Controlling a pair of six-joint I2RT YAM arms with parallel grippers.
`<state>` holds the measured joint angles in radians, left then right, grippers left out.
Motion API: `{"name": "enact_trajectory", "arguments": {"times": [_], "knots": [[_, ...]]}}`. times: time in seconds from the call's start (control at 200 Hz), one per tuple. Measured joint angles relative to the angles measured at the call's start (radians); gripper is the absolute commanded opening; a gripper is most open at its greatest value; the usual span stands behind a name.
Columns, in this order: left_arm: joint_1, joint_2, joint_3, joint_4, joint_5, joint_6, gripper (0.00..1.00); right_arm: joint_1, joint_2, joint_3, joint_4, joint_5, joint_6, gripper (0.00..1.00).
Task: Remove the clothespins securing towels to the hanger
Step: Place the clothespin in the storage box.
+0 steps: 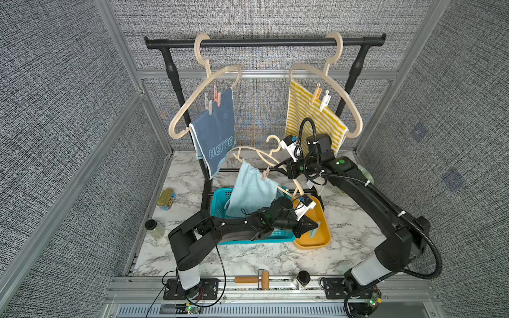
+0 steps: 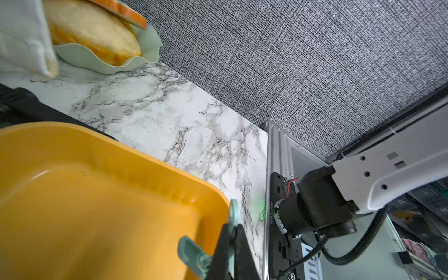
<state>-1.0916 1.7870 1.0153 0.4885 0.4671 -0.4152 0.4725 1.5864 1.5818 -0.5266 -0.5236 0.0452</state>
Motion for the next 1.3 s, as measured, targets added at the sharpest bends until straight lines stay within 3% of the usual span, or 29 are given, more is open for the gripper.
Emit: {"name": "enact_trajectory", "arguments": {"times": [0.065, 0.135, 0.3, 0.5, 0.72, 0.901, 1.056, 1.191, 1.301], "knots": [[0.000, 0.003, 0.008, -0.013, -0.021, 0.001, 0.05, -0.001, 0.000, 0.000, 0.008, 0.000, 0.000, 0.00], [0.000, 0.008, 0.010, -0.023, -0.033, 0.003, 0.26, -0.001, 0.000, 0.000, 0.013, -0.001, -0.003, 0.00], [-0.001, 0.013, 0.013, -0.053, -0.068, 0.006, 0.38, -0.001, 0.000, 0.000, 0.026, -0.002, -0.010, 0.00], [-0.001, -0.049, -0.004, -0.088, -0.093, 0.018, 0.39, -0.002, 0.000, 0.003, 0.010, -0.018, -0.003, 0.00], [-0.006, -0.258, -0.034, -0.194, -0.063, 0.060, 0.38, -0.007, 0.005, 0.054, -0.074, -0.082, -0.011, 0.00], [-0.011, -0.474, -0.024, -0.437, -0.052, 0.132, 0.37, -0.008, 0.005, 0.077, -0.137, -0.135, -0.053, 0.00], [-0.002, -0.681, 0.024, -0.690, -0.164, 0.191, 0.33, 0.023, 0.005, 0.101, -0.212, -0.180, -0.134, 0.00], [0.072, -0.808, 0.092, -0.892, -0.299, 0.220, 0.32, 0.068, 0.004, 0.129, -0.305, -0.200, -0.217, 0.00], [0.181, -0.851, 0.108, -0.983, -0.308, 0.242, 0.29, 0.093, 0.008, 0.150, -0.369, -0.219, -0.274, 0.00]]}}
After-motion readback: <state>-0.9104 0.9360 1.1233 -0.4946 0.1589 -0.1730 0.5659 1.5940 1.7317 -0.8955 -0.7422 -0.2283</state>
